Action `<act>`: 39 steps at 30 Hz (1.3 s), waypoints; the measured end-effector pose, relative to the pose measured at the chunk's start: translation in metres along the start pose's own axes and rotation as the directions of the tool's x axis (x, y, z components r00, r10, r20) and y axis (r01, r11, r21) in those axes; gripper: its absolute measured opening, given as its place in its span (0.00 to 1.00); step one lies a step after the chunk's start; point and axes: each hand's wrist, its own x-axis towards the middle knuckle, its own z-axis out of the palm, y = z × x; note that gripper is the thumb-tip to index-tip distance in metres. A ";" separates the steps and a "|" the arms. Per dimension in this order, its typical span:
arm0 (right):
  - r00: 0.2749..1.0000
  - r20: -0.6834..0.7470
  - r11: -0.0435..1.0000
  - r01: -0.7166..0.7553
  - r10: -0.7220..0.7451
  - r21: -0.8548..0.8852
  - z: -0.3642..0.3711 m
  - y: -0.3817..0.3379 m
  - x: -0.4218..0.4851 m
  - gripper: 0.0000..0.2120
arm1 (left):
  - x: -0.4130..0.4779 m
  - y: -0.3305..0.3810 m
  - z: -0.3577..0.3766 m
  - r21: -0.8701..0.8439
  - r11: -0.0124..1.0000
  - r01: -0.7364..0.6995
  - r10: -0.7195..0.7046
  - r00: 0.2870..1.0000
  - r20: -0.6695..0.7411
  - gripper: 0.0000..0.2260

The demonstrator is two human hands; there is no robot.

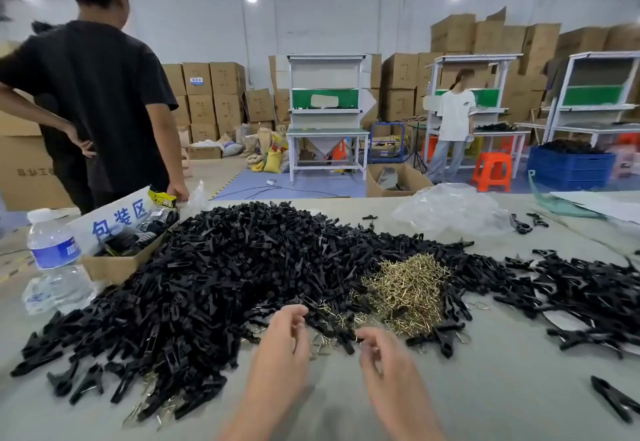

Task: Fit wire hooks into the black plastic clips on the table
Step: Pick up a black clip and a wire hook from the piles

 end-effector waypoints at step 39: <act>0.929 0.198 0.583 -0.351 0.311 0.733 0.043 0.024 0.105 0.06 | 0.065 -0.014 0.040 -0.631 0.710 0.311 -0.236 0.950 0.203 0.09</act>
